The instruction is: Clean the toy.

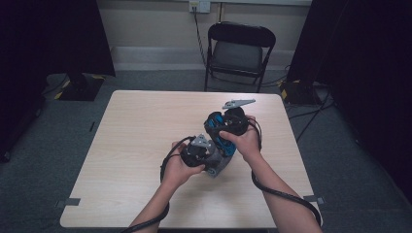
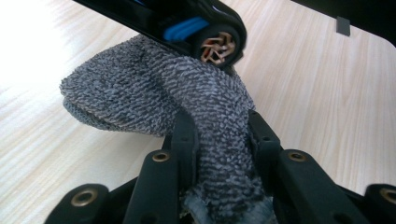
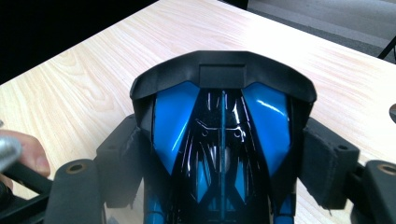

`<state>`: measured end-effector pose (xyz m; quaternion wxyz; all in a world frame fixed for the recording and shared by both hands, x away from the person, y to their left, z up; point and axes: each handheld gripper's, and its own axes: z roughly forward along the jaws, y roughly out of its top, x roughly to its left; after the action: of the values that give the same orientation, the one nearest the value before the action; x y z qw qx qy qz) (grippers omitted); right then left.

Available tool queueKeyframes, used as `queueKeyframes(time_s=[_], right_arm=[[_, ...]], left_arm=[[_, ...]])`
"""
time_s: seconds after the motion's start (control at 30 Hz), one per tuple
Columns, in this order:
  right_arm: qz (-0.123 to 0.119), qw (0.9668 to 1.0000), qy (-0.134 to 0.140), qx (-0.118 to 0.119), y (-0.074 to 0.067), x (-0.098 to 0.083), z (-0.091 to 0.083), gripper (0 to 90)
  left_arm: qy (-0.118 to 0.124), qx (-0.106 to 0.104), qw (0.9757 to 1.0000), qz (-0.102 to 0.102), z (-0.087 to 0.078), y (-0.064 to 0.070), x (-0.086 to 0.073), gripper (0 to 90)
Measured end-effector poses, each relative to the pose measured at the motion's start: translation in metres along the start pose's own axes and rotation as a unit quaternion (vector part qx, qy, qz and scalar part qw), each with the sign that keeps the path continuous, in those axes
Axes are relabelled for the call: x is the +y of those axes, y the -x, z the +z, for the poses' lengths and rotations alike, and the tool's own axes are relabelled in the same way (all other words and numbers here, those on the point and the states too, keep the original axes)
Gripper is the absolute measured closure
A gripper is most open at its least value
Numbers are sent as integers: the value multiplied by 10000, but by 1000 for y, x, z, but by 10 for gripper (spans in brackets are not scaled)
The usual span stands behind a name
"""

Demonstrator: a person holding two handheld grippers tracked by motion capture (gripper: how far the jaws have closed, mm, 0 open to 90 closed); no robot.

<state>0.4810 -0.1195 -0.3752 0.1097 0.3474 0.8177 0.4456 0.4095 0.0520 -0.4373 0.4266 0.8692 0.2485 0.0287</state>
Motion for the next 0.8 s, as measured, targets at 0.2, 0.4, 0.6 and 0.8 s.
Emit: queueKeyframes(time_s=[0.2,0.4,0.6,0.8], right_arm=[[25,10000,25,-25,1,0,-1,258],[45,10000,26,-76,4,1,-2,258],[63,9998,46,-157,11,0,-5,258],[106,9998,27,-137,16,-8,-11,258]], left_arm=[[-54,-93,9999,90,4,6,-3,697],[-37,-166,9998,124,3,9,-5,697],[-84,-156,9998,129,-6,6,-10,697],[-9,127,9999,-77,-24,-8,-19,697]])
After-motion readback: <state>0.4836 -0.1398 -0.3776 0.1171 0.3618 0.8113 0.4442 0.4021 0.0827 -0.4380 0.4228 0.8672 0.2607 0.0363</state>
